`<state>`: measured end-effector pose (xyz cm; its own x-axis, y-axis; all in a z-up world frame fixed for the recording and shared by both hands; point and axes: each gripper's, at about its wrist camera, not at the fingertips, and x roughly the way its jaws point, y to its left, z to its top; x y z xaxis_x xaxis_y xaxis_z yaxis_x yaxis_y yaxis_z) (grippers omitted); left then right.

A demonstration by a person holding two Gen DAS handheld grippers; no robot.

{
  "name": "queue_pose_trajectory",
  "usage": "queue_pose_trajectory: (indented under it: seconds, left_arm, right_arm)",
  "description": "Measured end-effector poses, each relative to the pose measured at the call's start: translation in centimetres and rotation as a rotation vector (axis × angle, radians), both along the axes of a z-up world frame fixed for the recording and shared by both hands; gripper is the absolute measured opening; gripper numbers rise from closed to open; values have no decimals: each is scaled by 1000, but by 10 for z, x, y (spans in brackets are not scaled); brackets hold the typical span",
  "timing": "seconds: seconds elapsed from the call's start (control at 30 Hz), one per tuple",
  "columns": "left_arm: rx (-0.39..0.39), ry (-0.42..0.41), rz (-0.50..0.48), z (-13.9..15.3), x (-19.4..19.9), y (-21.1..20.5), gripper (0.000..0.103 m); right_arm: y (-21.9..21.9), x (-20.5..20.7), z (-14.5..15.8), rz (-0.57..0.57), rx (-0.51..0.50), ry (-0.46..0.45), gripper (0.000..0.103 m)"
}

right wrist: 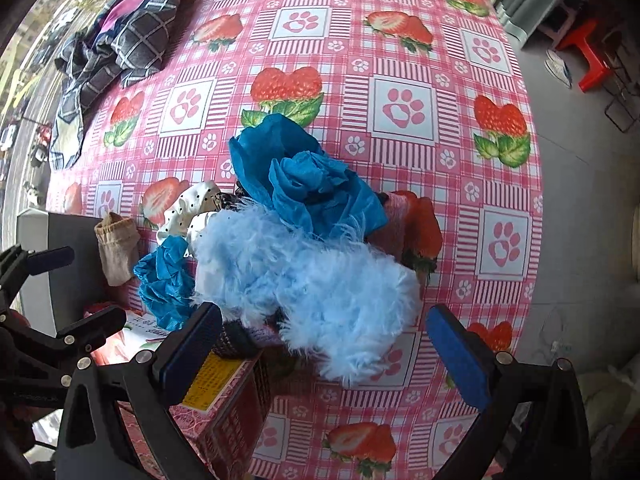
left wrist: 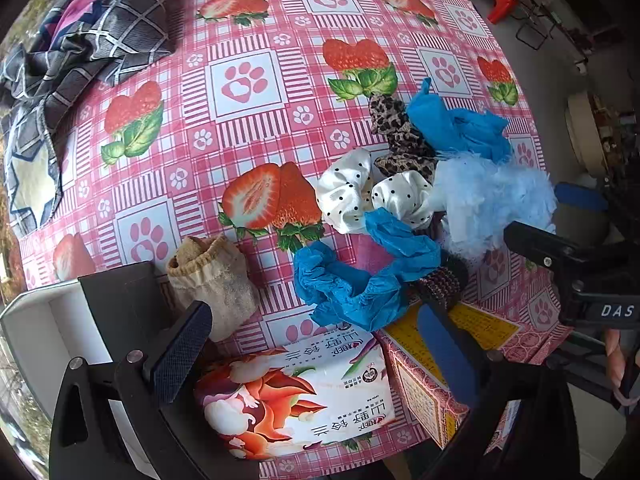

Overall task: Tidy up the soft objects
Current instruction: 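Grasp the fluffy light-blue plush with the right tool while the left tool grasps the blue cloth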

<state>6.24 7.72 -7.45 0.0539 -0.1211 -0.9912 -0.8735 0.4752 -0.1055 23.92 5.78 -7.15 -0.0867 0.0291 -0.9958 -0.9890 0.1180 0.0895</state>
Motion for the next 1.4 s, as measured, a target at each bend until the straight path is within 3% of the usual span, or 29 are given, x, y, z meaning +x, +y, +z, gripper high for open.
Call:
queue_pose_trajectory:
  seconds: [0.2, 0.27, 0.33, 0.37, 0.47, 0.5, 0.6, 0.7, 0.87, 1.03, 1.27, 1.4]
  left_arm:
    - [-51, -3, -52, -27, 14, -1, 103]
    - [-52, 11, -52, -34, 18, 1, 102]
    - [-66, 20, -47, -42, 19, 3, 95]
    - [-76, 27, -42, -46, 20, 4, 93]
    - [-106, 51, -41, -58, 21, 7, 80]
    - [-122, 49, -39, -62, 21, 7, 71]
    - [-173, 3, 3, -73, 19, 5, 31]
    - [-145, -33, 41, -70, 17, 8, 21]
    - [-9, -53, 43, -38, 8, 10, 18]
    - [69, -97, 89, 5, -7, 16, 17]
    - [199, -112, 96, 48, -19, -9, 17]
    - [244, -118, 78, 60, -17, -18, 17]
  right_arm:
    - [7, -12, -33, 127, -45, -34, 103]
    - [6, -14, -38, 132, -53, -36, 97]
    - [4, -12, -40, 114, -63, -11, 69]
    - [5, -10, -43, 99, -76, -8, 64]
    - [-3, -1, -46, 68, -96, 17, 35]
    - [-6, 3, -47, 59, -96, 25, 34]
    - [-15, 19, -38, 0, -78, 94, 30]
    - [-24, 33, -27, -69, -41, 154, 25]
    - [-40, 53, -4, -163, 9, 215, 25]
    - [-53, 59, 17, -256, 46, 263, 25]
    - [-60, 65, 47, -352, 95, 292, 25]
    - [-66, 59, 53, -365, 108, 286, 25]
